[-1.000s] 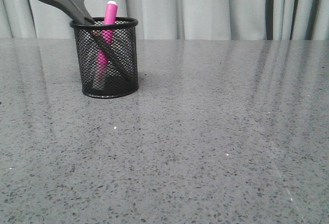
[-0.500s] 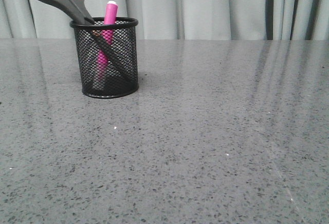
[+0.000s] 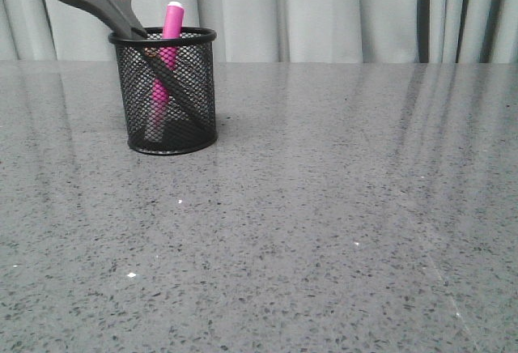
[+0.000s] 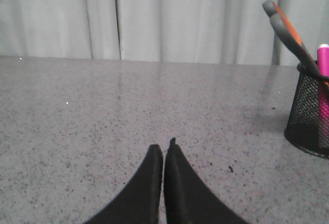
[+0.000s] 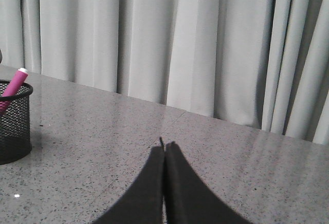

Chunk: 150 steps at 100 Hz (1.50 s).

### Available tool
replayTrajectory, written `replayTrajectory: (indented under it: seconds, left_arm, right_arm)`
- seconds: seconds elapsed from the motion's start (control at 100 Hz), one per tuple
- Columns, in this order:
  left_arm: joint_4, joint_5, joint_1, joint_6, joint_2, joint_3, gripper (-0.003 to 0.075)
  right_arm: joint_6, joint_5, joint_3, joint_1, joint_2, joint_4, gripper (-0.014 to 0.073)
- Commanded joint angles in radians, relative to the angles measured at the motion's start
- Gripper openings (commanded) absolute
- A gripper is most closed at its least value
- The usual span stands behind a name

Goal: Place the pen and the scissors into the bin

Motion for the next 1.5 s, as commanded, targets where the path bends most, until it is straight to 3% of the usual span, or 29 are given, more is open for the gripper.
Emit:
replayTrajectory:
  seconds: [0.0, 0.1, 0.2, 1.37, 1.49]
  left_arm:
    - [0.008, -0.078, -0.026, -0.011, -0.028, 0.011, -0.0022]
    - [0.000, -0.143, -0.053, -0.011, -0.028, 0.060, -0.0022]
    - [-0.007, -0.081, -0.072, -0.011, -0.028, 0.056, -0.0022]
    - [-0.022, -0.085, -0.074, -0.011, -0.028, 0.056, -0.0021]
    - [-0.022, -0.085, -0.074, -0.011, -0.028, 0.056, -0.0022]
  right_arm:
    - [-0.005, -0.066, -0.024, -0.009, 0.003, 0.010, -0.0068]
    - [-0.005, -0.066, -0.024, -0.009, 0.003, 0.010, -0.0068]
    - [-0.005, -0.066, -0.024, -0.009, 0.003, 0.010, -0.0068]
    - [-0.005, -0.066, -0.024, -0.009, 0.004, 0.010, -0.0068]
    - [-0.021, -0.003, -0.024, -0.007, -0.001, 0.168, -0.0068]
